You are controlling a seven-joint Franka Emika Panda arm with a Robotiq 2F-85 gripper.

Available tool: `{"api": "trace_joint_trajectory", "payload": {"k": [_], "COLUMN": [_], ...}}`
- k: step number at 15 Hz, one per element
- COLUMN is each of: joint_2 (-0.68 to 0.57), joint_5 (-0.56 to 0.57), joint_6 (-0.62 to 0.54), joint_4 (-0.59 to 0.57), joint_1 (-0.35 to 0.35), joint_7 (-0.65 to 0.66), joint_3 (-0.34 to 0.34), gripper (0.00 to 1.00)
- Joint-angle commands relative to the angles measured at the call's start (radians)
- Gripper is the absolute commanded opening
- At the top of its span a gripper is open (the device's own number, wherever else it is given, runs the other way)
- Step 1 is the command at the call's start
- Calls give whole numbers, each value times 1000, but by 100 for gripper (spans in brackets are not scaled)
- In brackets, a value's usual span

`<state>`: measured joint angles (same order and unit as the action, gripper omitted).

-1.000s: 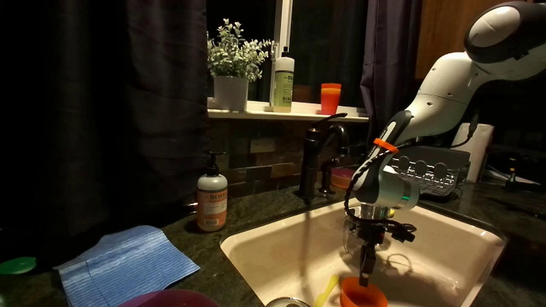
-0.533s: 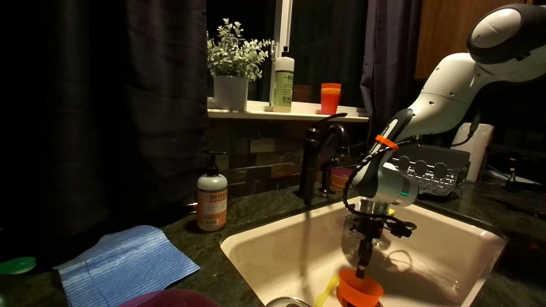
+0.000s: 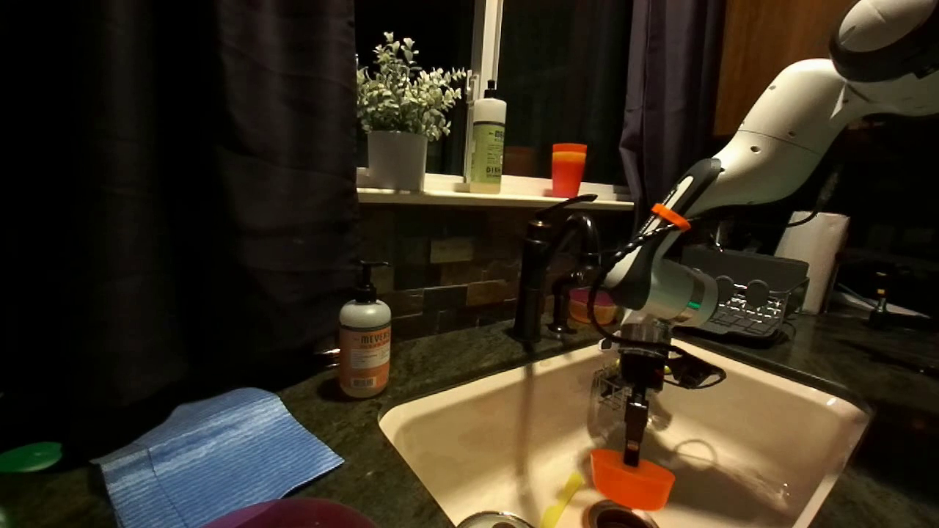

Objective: Take the two bowls off of the plate rack and put them on the green bowl

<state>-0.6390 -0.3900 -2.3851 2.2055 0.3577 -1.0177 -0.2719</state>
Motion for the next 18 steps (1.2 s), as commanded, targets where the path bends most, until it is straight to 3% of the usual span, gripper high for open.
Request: {"api": "trace_joint_trajectory", "payload": {"k": [1,9,18], "joint_2": [100,389,604], "joint_5": [-13,86,177], "joint_6": [123,274,304], "joint_4": [50,131,46], "joint_1": [-56,-143,-158], "joint_7": [113,319,499], "joint_3": [49,193,337], "gripper": [1,1,1]}}
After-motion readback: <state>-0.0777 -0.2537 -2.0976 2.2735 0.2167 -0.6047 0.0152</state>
